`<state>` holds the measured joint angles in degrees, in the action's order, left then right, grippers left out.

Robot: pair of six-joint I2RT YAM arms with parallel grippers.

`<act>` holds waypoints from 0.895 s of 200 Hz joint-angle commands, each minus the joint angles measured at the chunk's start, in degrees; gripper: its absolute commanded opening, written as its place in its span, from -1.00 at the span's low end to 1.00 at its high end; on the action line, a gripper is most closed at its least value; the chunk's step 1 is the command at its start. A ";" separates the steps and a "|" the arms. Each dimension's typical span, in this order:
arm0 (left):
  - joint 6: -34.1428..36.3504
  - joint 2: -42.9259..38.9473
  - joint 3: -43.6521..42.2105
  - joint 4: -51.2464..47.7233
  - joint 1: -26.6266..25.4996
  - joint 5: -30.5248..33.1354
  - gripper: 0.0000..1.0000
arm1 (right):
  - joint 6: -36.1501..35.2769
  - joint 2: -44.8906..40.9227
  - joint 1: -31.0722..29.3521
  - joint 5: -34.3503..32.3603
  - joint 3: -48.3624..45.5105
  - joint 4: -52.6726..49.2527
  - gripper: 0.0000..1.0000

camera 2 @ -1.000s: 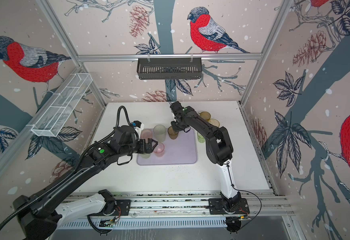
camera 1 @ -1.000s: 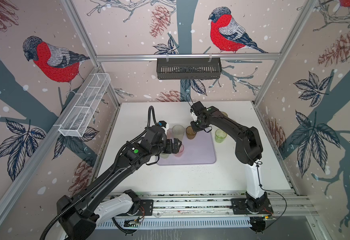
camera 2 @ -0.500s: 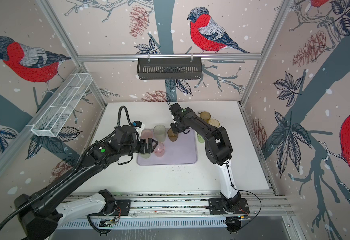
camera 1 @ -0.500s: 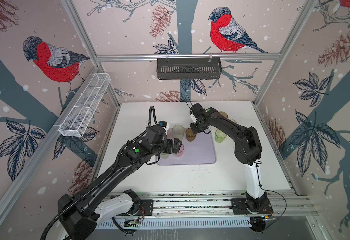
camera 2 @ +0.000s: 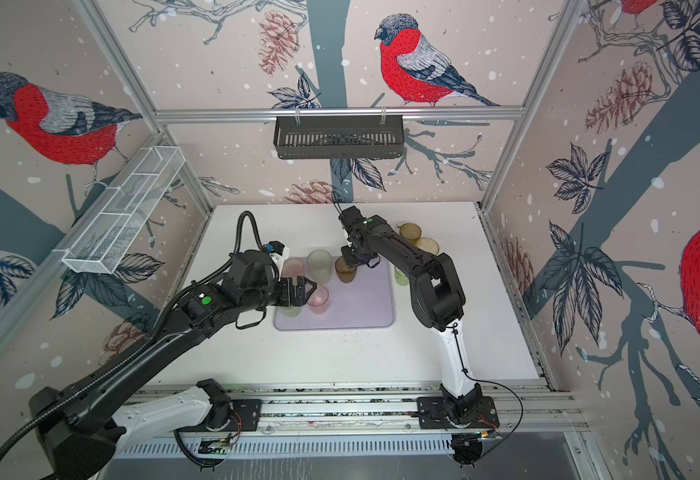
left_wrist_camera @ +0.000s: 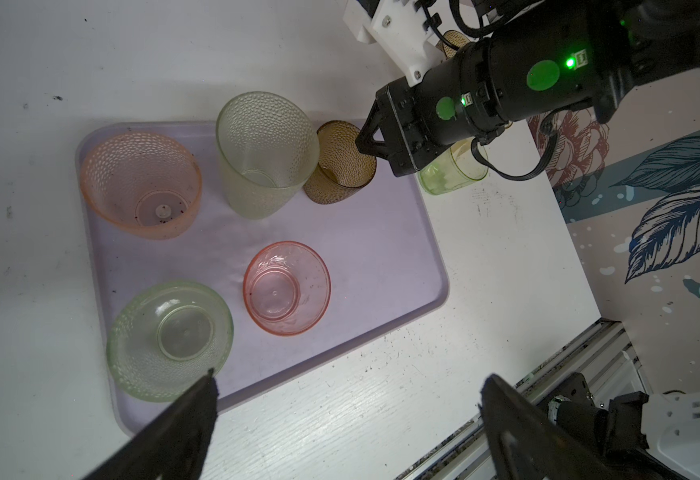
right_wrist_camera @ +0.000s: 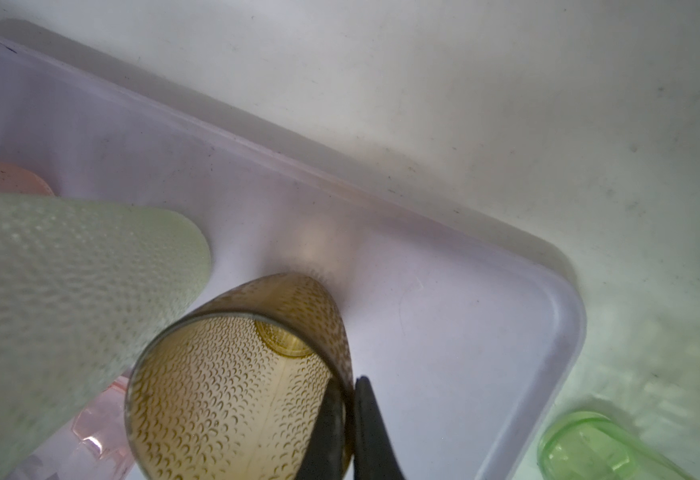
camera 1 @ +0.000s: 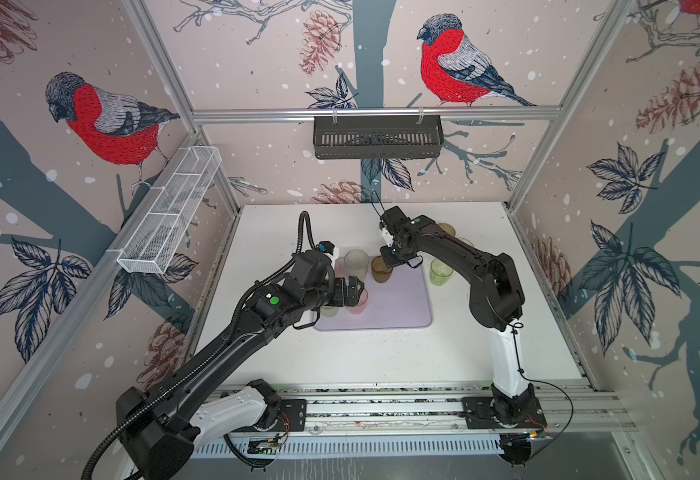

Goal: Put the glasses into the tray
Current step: 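Carry the dark amber cup over the tray and lower it near the frosted green cup, then open the right gripper to release the dark amber cup on the tray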

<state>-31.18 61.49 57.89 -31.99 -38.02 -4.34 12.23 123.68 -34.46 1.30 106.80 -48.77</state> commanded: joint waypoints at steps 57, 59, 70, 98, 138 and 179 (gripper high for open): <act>0.23 -0.59 0.30 0.87 0.06 0.04 0.96 | 0.67 -0.85 -0.26 -0.84 -1.60 0.40 -0.80; 0.24 -0.59 0.30 0.87 0.05 0.03 0.96 | 0.69 -0.91 -0.28 -0.86 -1.66 0.38 -0.79; 0.24 -0.59 0.25 0.96 0.11 -0.01 0.96 | 0.78 -0.99 -0.34 -0.82 -1.69 0.56 -0.76; 0.12 -0.50 0.29 1.22 0.06 -0.11 0.96 | 0.83 -1.40 -0.43 -0.77 -1.82 0.72 -0.67; 0.04 -0.70 0.27 1.31 0.05 -0.01 0.96 | 0.76 -1.80 -0.39 -0.87 -2.00 0.84 -0.53; -0.17 -0.84 0.21 1.31 0.06 0.00 0.96 | 0.86 -2.26 -0.44 -0.95 -1.77 0.80 -0.41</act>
<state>-31.27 60.95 57.89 -31.99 -38.02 -4.36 12.27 122.32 -34.72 0.91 104.88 -47.68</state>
